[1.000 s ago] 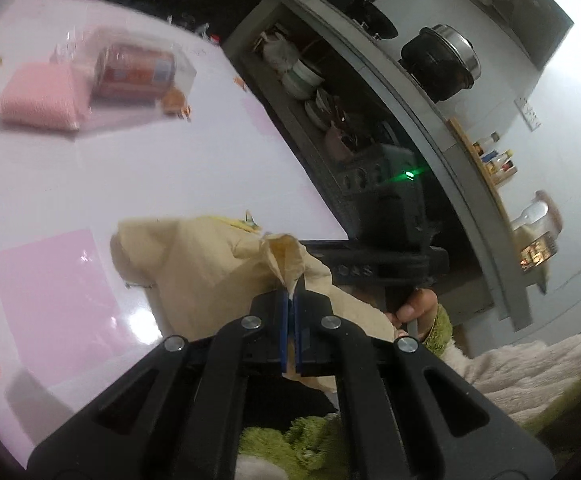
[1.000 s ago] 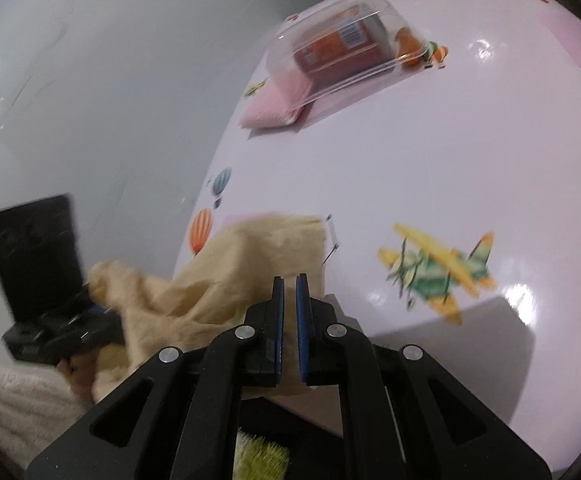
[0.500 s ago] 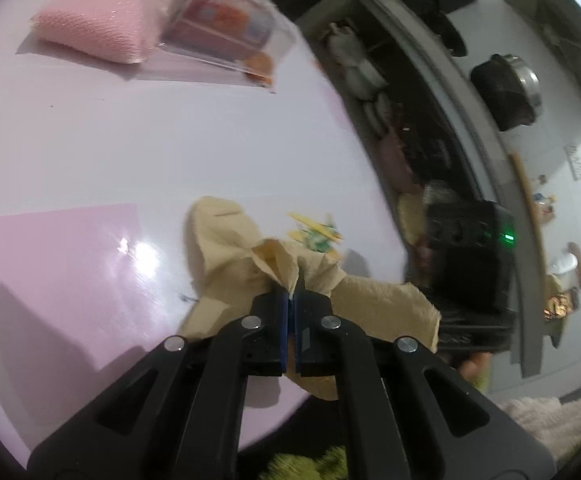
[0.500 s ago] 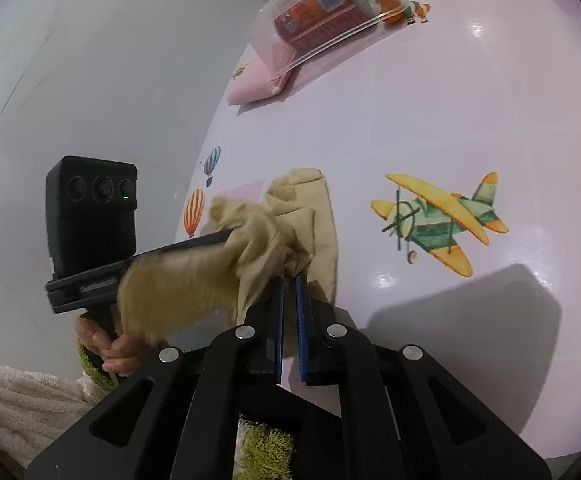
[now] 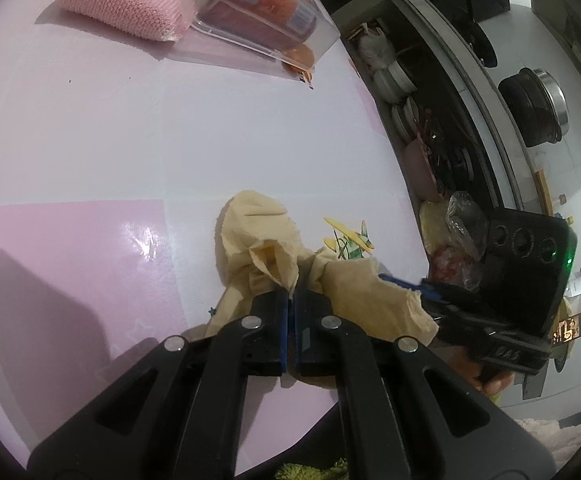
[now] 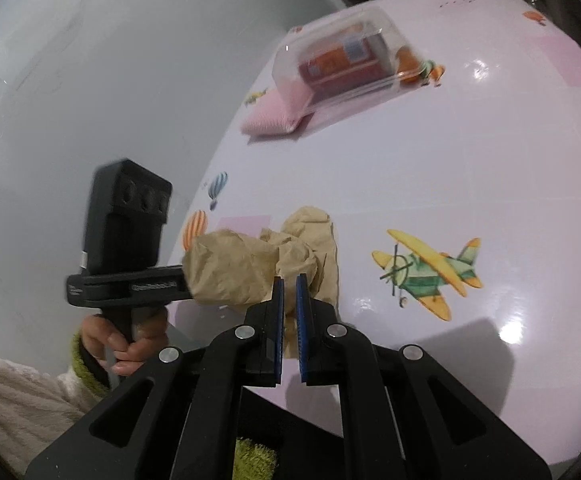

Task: Collect trash
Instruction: 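Lift the beige cloth with the left tool while the right tool moves beside it, then open and reclose the left tool to regrip the beige cloth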

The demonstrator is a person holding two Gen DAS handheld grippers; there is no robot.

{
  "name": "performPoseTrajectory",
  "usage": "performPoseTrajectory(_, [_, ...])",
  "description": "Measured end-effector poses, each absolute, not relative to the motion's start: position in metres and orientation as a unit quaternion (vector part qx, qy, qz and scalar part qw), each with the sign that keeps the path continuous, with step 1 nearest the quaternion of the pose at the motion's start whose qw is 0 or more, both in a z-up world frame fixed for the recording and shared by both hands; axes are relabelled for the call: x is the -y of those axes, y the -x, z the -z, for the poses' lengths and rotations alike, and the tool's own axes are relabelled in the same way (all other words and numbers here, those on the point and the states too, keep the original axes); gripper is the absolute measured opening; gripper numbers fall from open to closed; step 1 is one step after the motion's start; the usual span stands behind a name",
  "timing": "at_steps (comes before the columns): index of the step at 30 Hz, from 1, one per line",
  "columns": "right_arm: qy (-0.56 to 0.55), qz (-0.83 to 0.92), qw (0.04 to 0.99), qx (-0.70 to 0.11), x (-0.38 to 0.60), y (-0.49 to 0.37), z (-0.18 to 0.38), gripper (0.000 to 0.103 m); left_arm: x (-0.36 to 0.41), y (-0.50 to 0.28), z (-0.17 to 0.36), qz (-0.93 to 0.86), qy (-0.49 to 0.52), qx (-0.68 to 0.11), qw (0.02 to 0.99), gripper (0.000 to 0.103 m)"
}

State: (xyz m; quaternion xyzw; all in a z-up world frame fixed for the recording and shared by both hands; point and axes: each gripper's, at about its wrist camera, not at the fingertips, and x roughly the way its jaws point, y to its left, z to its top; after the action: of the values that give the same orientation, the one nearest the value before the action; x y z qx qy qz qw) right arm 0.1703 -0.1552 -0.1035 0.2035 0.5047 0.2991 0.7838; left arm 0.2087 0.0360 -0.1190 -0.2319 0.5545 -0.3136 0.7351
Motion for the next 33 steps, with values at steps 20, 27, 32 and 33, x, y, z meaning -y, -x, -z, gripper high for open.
performPoseTrajectory(20, [-0.171, -0.283, 0.766, -0.551, 0.135, -0.181, 0.124, 0.006, -0.024, -0.193, 0.092, 0.294, 0.085, -0.497, 0.812, 0.047])
performPoseTrajectory(27, [-0.201, -0.280, 0.765, -0.544, 0.148, -0.180, 0.126, 0.006, -0.013, -0.190, 0.092, 0.294, 0.042, -0.489, 0.820, 0.048])
performPoseTrajectory(32, [-0.229, -0.257, 0.774, -0.531, 0.173, -0.179, 0.123, 0.007, 0.006, -0.185, 0.089, 0.289, -0.014, -0.483, 0.827, 0.048])
performPoseTrajectory(33, [-0.235, -0.252, 0.777, -0.527, 0.179, -0.178, 0.121, 0.007, 0.009, -0.183, 0.089, 0.287, -0.025, -0.480, 0.828, 0.048])
